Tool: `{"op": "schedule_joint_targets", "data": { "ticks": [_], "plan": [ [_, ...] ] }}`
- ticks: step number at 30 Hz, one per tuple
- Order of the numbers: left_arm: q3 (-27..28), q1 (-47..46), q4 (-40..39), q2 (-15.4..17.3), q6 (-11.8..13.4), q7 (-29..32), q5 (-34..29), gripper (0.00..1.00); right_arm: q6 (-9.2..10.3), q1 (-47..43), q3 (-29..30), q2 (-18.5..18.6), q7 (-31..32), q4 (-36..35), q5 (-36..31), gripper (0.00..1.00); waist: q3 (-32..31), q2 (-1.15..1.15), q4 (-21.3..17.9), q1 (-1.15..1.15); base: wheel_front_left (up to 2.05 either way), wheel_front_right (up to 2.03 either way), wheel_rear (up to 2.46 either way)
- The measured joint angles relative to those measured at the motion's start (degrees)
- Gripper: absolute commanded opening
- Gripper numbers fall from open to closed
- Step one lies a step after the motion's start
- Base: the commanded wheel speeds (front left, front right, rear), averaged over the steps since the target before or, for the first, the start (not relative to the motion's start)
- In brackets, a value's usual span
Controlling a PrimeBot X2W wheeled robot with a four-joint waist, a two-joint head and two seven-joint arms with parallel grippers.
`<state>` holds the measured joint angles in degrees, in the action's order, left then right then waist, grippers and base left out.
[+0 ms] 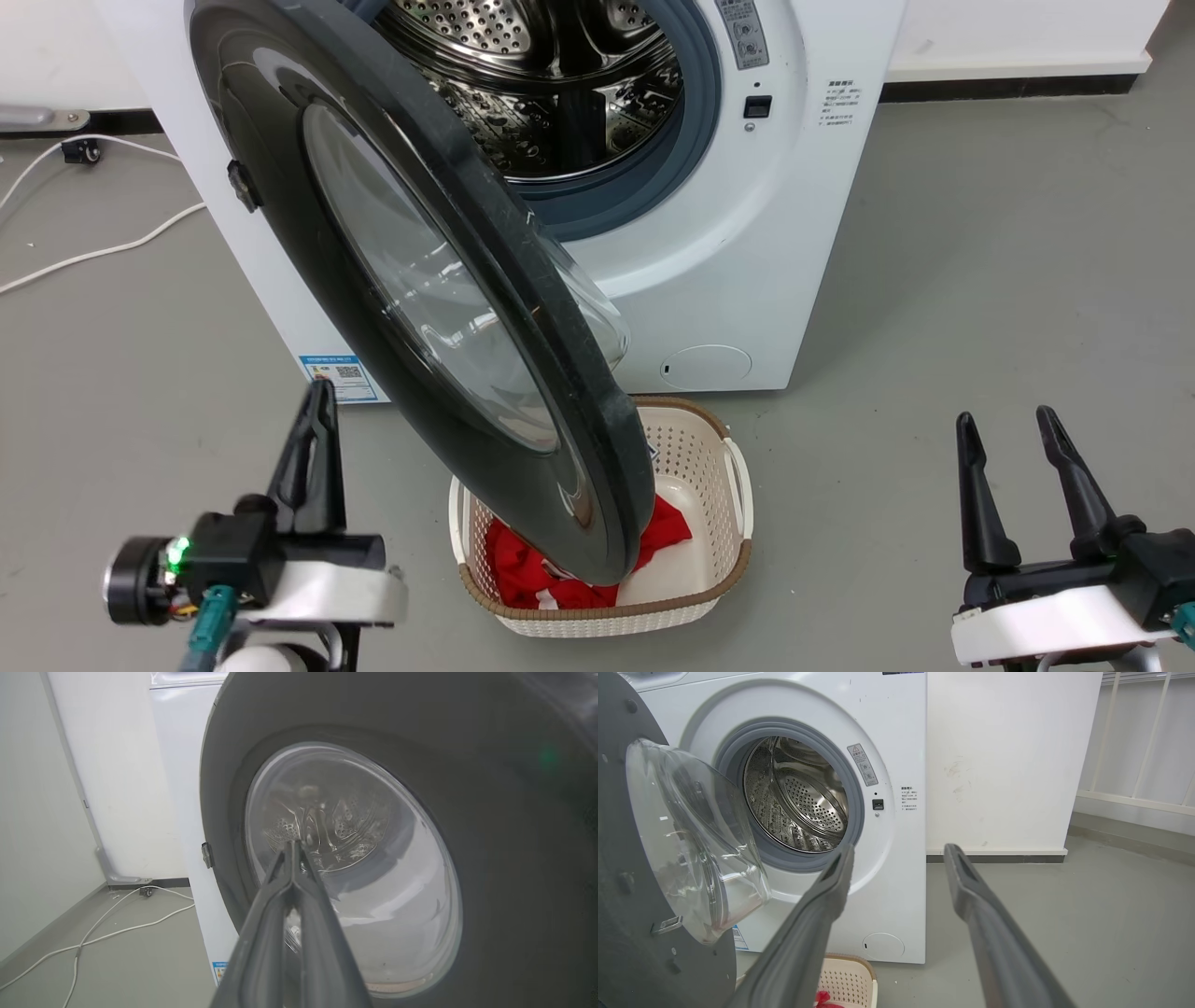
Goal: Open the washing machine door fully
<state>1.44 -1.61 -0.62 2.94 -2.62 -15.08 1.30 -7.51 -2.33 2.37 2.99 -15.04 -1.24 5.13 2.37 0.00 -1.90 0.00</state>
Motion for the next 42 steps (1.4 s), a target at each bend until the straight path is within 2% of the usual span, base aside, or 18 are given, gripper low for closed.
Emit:
{"op": "schedule_joint_targets", "data": {
  "ticks": [5,11,17,22,26,34,42],
  "plan": [
    [0.8,-2.0,-5.9,0.0,0.2,0.0,0.1,0.00,0.00,0.0,0.1,0.0,0.0,0.0,0.5,1.00,0.0,0.00,0.2,0.00,0.00,0.00,0.00],
    [0.3,-5.7,-17.4,0.0,0.5,0.0,-0.4,0.00,0.00,0.0,-0.1,0.0,0.0,0.3,1.1,1.00,0.0,0.00,0.3,0.00,0.00,0.00,0.00],
    [-4.5,-9.6,-29.1,0.0,0.0,0.0,-1.3,0.00,0.00,0.1,-0.5,0.0,0.0,0.8,1.4,1.00,0.0,0.00,-0.2,0.01,0.00,0.00,0.00],
    [-11.3,-10.7,-32.3,0.0,-1.4,0.0,-1.4,0.00,0.00,0.1,-0.8,0.0,0.0,1.3,2.0,1.00,-0.2,0.00,-0.7,0.00,0.00,0.00,0.00],
    [-18.4,-9.2,-29.5,-0.1,-3.0,0.0,0.5,0.00,0.00,0.1,-0.9,0.0,0.0,1.6,2.3,1.00,-0.4,0.00,-1.0,0.01,0.00,0.00,0.00],
    [-29.7,-4.2,-15.6,1.2,-4.4,0.0,5.9,0.00,0.00,0.0,-1.1,0.0,0.0,2.4,2.8,1.00,-0.8,0.00,-0.8,0.00,0.00,0.00,0.00],
    [-34.0,-2.8,-0.2,2.1,-4.5,3.0,9.0,0.00,0.00,0.0,-1.8,0.0,0.0,3.2,3.4,1.00,-0.6,0.00,-0.9,0.00,0.00,0.00,0.00]
  ]
}}
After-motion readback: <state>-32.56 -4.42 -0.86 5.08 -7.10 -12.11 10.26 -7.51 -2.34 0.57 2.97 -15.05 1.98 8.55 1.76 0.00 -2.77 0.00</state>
